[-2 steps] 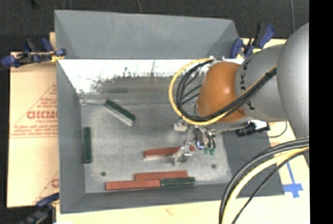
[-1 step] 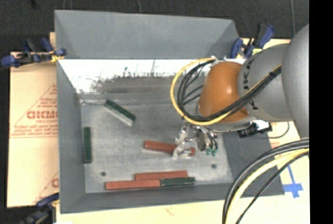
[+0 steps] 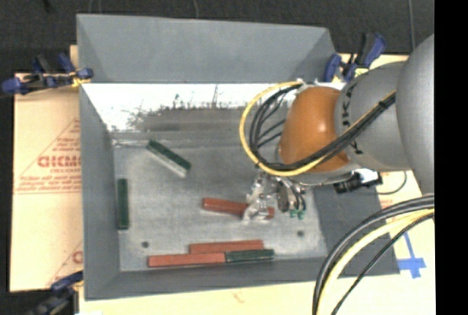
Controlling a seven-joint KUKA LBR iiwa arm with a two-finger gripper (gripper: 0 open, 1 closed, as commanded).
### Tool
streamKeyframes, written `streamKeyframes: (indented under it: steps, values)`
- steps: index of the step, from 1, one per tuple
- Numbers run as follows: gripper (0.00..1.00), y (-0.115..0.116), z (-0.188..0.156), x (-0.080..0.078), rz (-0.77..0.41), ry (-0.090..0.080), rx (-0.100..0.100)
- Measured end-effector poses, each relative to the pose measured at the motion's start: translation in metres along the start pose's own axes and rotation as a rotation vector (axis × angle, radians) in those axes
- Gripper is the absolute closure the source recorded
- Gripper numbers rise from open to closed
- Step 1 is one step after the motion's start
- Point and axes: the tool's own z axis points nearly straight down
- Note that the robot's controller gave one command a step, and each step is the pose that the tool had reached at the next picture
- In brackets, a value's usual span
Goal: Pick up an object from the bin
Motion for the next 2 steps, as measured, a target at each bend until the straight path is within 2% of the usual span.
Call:
streamKeyframes:
  steps: [1,2]
  values:
    - [1.00,0.000,-0.005,0.001,0.000,0.000,0.001]
    - [1.00,-0.001,-0.024,0.002,-0.001,-0.001,0.001]
